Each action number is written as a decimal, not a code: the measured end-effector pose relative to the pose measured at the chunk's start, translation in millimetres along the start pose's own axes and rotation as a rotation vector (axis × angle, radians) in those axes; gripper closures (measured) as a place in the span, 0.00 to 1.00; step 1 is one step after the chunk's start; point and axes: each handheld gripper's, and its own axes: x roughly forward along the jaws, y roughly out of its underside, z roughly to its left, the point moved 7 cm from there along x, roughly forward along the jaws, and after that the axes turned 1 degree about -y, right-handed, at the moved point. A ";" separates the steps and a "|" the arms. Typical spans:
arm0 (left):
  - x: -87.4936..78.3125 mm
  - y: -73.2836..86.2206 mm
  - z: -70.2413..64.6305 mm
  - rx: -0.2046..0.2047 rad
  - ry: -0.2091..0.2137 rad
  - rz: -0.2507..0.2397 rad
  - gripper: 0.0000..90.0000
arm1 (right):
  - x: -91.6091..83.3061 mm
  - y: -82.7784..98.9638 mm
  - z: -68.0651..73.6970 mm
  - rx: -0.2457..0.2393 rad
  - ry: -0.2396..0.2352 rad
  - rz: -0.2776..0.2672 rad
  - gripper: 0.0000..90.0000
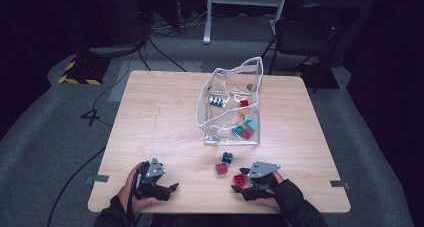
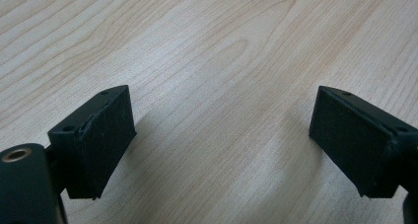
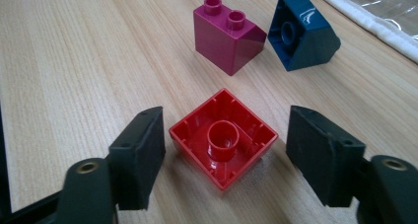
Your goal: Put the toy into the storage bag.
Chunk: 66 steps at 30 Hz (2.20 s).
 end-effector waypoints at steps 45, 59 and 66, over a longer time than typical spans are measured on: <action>0.0 0.0 -0.1 -0.001 0.000 0.000 0.11 | -76.1 -21.9 -45.2 0.109 0.155 -0.153 0.53; 0.1 0.0 0.0 -0.002 -0.001 0.000 0.11 | -104.2 -63.4 -64.0 0.099 0.215 -0.200 0.53; 0.0 0.0 0.0 -0.002 -0.001 0.000 0.11 | -116.4 -84.8 -72.7 0.095 0.240 -0.224 0.53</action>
